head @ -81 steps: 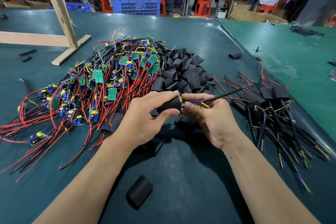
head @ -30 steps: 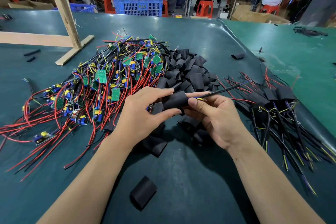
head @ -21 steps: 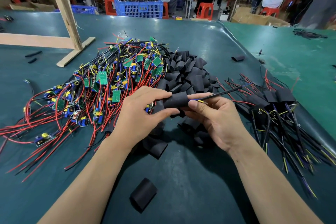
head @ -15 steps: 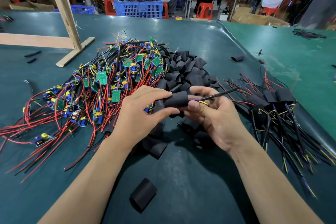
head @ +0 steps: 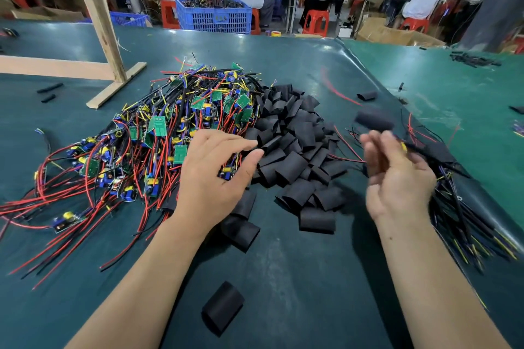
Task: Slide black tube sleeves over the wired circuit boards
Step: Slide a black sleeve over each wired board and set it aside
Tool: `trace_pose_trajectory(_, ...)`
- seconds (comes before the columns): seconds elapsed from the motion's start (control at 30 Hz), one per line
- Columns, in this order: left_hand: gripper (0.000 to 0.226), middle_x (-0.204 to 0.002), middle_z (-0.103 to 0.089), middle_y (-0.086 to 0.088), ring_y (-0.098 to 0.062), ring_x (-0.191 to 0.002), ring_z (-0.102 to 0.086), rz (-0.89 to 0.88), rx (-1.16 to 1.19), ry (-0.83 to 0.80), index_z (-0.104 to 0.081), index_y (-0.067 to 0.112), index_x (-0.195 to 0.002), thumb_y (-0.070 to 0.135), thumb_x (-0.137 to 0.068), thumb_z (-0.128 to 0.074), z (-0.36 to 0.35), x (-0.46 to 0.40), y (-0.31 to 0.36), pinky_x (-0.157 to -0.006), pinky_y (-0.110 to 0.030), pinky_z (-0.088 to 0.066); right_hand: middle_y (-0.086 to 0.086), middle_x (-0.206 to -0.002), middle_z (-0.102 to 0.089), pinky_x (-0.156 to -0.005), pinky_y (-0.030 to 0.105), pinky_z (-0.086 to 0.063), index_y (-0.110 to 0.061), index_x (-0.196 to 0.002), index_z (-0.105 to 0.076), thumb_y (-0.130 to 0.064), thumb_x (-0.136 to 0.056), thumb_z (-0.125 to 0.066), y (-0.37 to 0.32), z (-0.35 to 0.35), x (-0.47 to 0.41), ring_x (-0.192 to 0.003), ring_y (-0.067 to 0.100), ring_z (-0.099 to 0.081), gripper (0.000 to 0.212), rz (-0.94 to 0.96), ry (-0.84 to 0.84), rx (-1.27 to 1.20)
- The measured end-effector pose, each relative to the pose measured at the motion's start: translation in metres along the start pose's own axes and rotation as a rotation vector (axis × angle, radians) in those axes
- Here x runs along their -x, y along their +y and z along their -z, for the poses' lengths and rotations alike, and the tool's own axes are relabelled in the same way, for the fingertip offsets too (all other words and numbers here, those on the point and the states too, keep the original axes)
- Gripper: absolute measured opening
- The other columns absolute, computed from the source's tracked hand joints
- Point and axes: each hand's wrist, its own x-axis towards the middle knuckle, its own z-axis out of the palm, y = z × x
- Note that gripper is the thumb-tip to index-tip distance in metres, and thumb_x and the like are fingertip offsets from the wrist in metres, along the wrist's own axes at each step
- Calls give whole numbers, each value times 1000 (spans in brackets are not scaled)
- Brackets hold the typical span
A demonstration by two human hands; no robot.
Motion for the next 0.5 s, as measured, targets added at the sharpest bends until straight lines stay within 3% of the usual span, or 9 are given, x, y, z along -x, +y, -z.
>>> trace_pose_trajectory(0.13,20,-94,-70,-1,-26,-88,-59,0,9,-10,-75,4,-93,20,-93,-63,1,0,0,-86,-33,-46,10,-80,-69,-66,22,-58,0,-83,-57,2,-93,-62,-6,9,-9,-63,15,-70,12,10,302,-195)
trace_pose_trajectory(0.23,18,-95,-70,4,-23,-91,-57,30,-22,-57,-75,6,-96,21,-93,-64,1,0,-4,-89,-30,-43,11,-88,-64,-67,22,-59,0,-83,-53,4,-92,-62,-9,15,-12,-61,14,-69,13,-32,412,-258)
trace_pose_trajectory(0.33,19,-95,-70,3,-25,-94,-55,118,-119,-147,-74,9,-99,24,-91,-68,0,3,-10,-89,-34,-44,12,-83,-64,-63,21,-58,1,-84,-53,2,-94,-60,-11,15,-12,-58,15,-69,12,-96,353,-255)
trace_pose_trajectory(0.5,28,-109,-67,-8,-31,-102,-57,287,-356,-272,-71,10,-113,26,-89,-70,-2,8,-23,-89,-42,-42,1,-63,-63,-48,11,-48,-8,-79,-61,-12,-94,-63,-1,4,-3,-52,6,-61,16,-336,86,-25)
